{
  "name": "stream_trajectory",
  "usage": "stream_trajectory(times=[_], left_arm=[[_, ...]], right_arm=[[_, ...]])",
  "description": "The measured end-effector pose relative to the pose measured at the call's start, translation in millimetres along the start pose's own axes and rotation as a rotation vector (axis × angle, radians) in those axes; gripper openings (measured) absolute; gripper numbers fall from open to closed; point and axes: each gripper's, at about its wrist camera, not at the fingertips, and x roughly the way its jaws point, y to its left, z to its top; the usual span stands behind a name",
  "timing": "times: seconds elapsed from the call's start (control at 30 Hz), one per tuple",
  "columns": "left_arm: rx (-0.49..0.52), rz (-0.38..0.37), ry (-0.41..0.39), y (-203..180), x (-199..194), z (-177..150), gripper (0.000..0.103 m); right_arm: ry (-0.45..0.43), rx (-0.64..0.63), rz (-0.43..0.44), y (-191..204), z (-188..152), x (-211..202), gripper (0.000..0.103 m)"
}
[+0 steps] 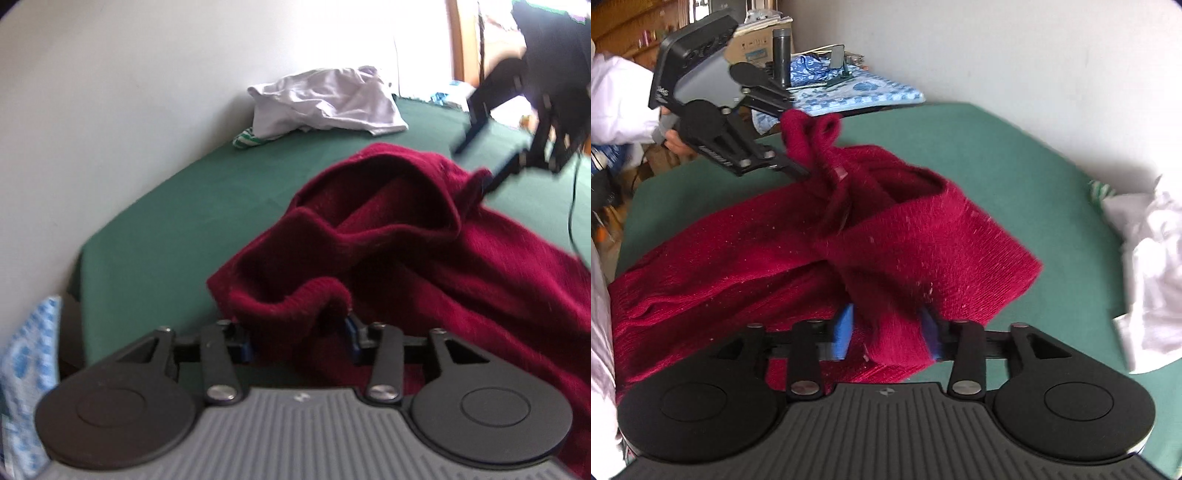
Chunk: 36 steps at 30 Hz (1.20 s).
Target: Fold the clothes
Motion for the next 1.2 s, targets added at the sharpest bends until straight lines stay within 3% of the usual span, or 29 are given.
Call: stream_trajectory(times=[0.13, 0.27, 0.33, 0.4, 0.47, 0.5, 0.57, 0.63, 0.7, 0.83, 0.9, 0.97, 1.07, 1.13, 1.2], left_arm=[[0.09, 0.019, 0.0, -9, -25, -6, 0.06], [0.132, -0.004, -0.013, -24, -25, -8, 0.063], [0.148, -0.003, -0.013, -33, -14, -9, 0.063], [0.124, -0.014, -0.004, -36, 0, -9, 0.059], [0.065, -0.04, 0.018, -33, 14, -8, 0.04], [0.034, -0.049, 0.024, -30, 18, -8, 0.038], [-0.024, -0.075, 0.017, -24, 17, -3, 0.018], [-0.074, -0.117, -0.012, -20, 6, 3, 0.008], [-0.1, -0.166, -0.042, -19, -7, 5, 0.008], [-0.102, -0.203, 0.023, -28, 12, -5, 0.008], [-0.098, -0.201, 0.035, -29, 17, -7, 0.009], [-0.101, -0.206, 0.02, -24, 7, -3, 0.02], [-0.121, -0.203, -0.049, -11, -22, -1, 0.041], [-0.167, -0.169, -0.079, 1, -34, -5, 0.055], [-0.257, -0.145, -0.07, 16, -28, -15, 0.055]], right_arm=[[-0.074, -0.133, -0.076, 31, 11, -10, 0.064], [-0.01, -0.285, -0.066, 62, 11, 22, 0.064], [0.023, -0.344, -0.111, 70, 6, 43, 0.061], [0.057, -0.323, -0.135, 65, 5, 60, 0.055], [0.08, -0.265, -0.146, 55, 7, 71, 0.046], [0.082, -0.215, -0.143, 48, 10, 73, 0.04], [0.095, -0.125, -0.14, 37, 19, 72, 0.009], [0.09, -0.068, -0.125, 31, 27, 61, 0.008], [0.084, -0.025, -0.104, 28, 34, 47, 0.007], [0.146, -0.022, -0.077, 31, 31, 44, 0.008], [0.192, -0.001, -0.081, 30, 20, 53, 0.01], [0.217, 0.019, -0.083, 30, 14, 57, 0.022], [0.121, 0.106, -0.058, 24, 26, 31, 0.039], [0.032, 0.217, -0.111, 13, 28, 12, 0.047], [0.02, 0.403, -0.173, -8, 16, 12, 0.048]])
